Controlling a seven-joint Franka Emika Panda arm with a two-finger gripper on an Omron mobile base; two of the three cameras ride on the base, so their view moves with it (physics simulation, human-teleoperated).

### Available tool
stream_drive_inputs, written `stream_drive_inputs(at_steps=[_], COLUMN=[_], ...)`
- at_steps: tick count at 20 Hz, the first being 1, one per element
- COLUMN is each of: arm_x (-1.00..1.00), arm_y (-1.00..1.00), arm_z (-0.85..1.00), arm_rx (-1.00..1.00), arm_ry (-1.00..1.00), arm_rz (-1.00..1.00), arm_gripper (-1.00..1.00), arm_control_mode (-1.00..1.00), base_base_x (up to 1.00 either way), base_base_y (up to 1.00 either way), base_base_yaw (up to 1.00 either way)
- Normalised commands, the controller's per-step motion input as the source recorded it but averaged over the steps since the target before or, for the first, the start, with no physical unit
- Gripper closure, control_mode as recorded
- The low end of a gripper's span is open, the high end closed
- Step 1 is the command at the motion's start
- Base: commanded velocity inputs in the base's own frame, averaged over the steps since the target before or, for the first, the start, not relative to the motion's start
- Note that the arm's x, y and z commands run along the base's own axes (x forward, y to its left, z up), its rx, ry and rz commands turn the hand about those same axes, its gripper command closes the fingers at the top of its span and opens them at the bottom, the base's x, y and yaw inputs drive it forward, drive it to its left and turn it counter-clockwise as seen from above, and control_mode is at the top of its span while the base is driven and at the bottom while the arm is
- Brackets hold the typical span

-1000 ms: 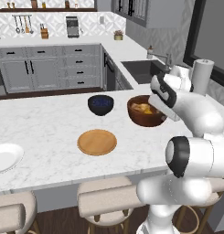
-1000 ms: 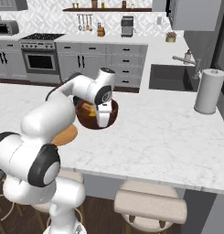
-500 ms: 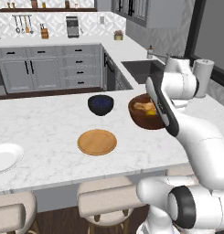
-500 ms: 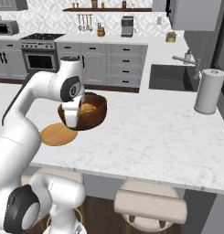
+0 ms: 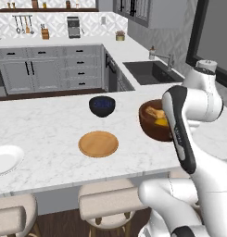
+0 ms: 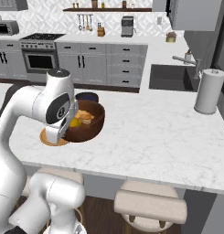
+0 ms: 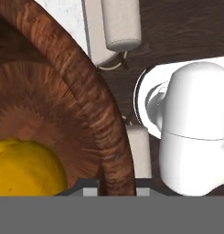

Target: Pick the chicken drumstick and lemon from their plates and place them in the bowl. Then put the bowl in the fridge.

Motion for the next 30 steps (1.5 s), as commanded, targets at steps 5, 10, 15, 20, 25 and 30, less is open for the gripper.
stream_drive_inputs(at_steps=[5, 10, 15, 20, 25, 30], arm_x=[-0.06, -0.1, 0.0, 0.0, 0.0, 0.0], arm_y=[0.0, 0.0, 0.0, 0.0, 0.0, 0.0], arm_z=[0.0, 0.0, 0.0, 0.0, 0.0, 0.0], arm_rx=[-0.04, -0.06, 0.0, 0.0, 0.0, 0.0], arm_ry=[-0.01, 0.01, 0.0, 0.0, 0.0, 0.0], arm_rz=[-0.01, 0.0, 0.0, 0.0, 0.0, 0.0], arm_gripper=[1.0, 1.0, 1.0, 1.0, 1.0, 1.0], arm_control_mode=[-1.0, -1.0, -1.0, 1.0, 1.0, 1.0], base_base_x=[0.0, 0.0, 0.0, -0.08, -0.62, -0.88], base_base_y=[0.0, 0.0, 0.0, 0.0, 0.24, 0.61], base_base_yaw=[0.0, 0.0, 0.0, 0.0, 0.07, 0.2])
